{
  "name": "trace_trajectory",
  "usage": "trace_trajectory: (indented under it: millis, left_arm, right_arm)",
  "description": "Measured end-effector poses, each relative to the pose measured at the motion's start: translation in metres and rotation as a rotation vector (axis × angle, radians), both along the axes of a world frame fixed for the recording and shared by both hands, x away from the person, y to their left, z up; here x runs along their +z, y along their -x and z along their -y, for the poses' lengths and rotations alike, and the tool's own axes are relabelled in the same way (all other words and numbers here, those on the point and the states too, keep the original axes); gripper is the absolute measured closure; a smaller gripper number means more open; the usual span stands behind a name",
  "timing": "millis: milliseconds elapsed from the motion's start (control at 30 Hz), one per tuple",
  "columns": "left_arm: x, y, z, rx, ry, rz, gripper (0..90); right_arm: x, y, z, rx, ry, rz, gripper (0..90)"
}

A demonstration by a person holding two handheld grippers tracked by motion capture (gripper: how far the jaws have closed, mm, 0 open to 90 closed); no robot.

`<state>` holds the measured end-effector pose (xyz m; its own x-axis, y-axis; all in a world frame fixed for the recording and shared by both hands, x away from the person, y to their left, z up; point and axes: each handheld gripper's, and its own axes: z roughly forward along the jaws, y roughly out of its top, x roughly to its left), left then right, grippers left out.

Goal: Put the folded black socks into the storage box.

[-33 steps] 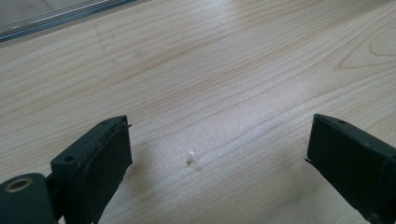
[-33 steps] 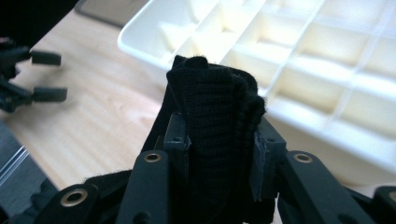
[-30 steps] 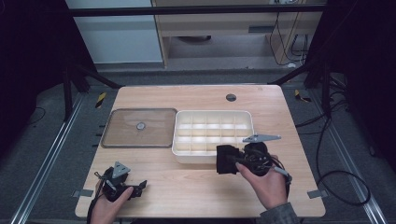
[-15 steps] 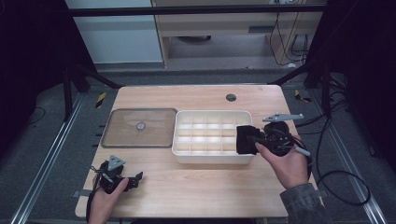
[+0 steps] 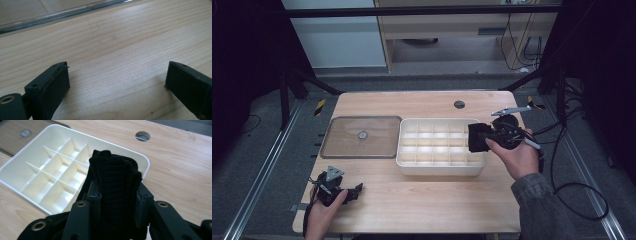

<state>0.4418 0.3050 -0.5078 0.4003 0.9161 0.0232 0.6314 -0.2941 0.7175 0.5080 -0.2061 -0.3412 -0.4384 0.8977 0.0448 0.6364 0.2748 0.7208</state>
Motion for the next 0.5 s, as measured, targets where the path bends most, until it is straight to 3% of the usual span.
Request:
trace_trajectory:
  millis: [267,433,500]
  left_arm:
    - [-0.001,-0.002,0.001,-0.003,0.002,-0.007,1.3]
    - [-0.001,-0.003,0.002,-0.004,0.002,-0.009,0.2]
    - [-0.001,-0.003,0.002,-0.005,0.002,-0.010,0.2]
  right_arm:
    - [0.003,-0.012,-0.001,-0.009,0.030,0.002,64.7]
    - [0.006,-0.009,-0.006,-0.021,0.033,0.013,64.5]
    - [0.007,-0.007,-0.009,-0.025,0.055,0.030,64.5]
